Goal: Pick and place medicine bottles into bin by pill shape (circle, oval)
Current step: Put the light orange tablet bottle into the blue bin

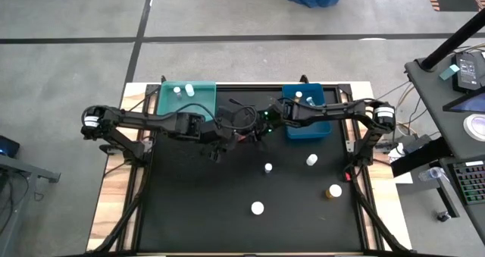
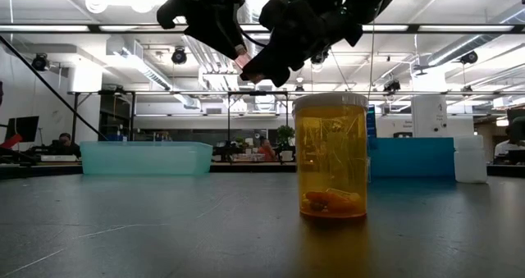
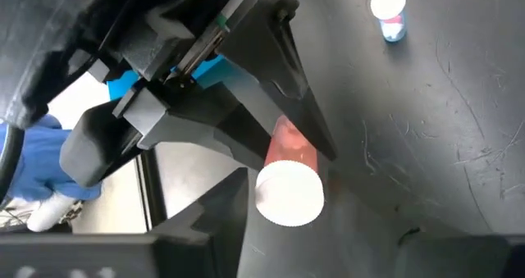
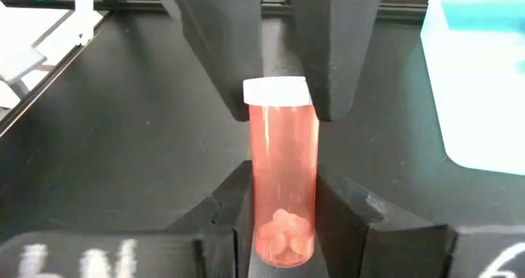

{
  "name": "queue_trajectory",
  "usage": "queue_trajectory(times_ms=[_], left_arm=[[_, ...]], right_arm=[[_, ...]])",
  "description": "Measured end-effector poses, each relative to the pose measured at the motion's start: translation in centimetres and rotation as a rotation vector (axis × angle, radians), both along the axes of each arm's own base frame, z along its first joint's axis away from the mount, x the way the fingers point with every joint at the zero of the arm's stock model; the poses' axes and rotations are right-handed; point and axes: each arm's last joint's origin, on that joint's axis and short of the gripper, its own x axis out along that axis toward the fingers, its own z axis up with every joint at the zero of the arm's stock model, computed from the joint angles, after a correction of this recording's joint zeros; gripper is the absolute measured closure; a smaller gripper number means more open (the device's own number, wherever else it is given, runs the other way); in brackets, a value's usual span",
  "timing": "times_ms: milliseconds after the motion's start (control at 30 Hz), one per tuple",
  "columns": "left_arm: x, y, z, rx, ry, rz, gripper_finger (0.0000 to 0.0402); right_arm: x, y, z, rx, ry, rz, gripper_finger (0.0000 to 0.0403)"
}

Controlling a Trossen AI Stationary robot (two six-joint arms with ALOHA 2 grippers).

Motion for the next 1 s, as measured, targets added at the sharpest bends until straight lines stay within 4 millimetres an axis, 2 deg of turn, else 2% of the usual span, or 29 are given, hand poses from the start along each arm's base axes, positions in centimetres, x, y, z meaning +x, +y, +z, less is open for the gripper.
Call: queue_trajectory(times_ms=[267, 467, 600, 767, 1000], left_arm=[[-0.8, 0.2, 0.5, 0.064, 0.02, 0.004, 0.0182], [-2.2, 0.2, 1.8, 0.07, 0.0, 0.001, 0.0173], [-3.0, 0.2, 2.6, 0.05, -0.037, 0.021, 0.0173], [-3.9, 0.3, 3.1, 0.009, -0.063, 0.064, 0.0173], [-4.9, 0.3, 1.8, -0.005, -0.066, 0.079, 0.0173]], right_arm=[[0.0, -0.1, 0.0, 0.041, 0.013, -0.03, 0.0303], [-0.7, -1.5, -0.1, 0.177, 0.092, -0.155, 0.0303], [-1.5, -3.0, -0.8, 0.22, 0.204, -0.349, 0.0303], [-4.0, -5.4, -1.2, 0.226, 0.389, -0.635, 0.0303], [-8.7, -7.1, 0.6, 0.207, 0.564, -0.935, 0.0303]])
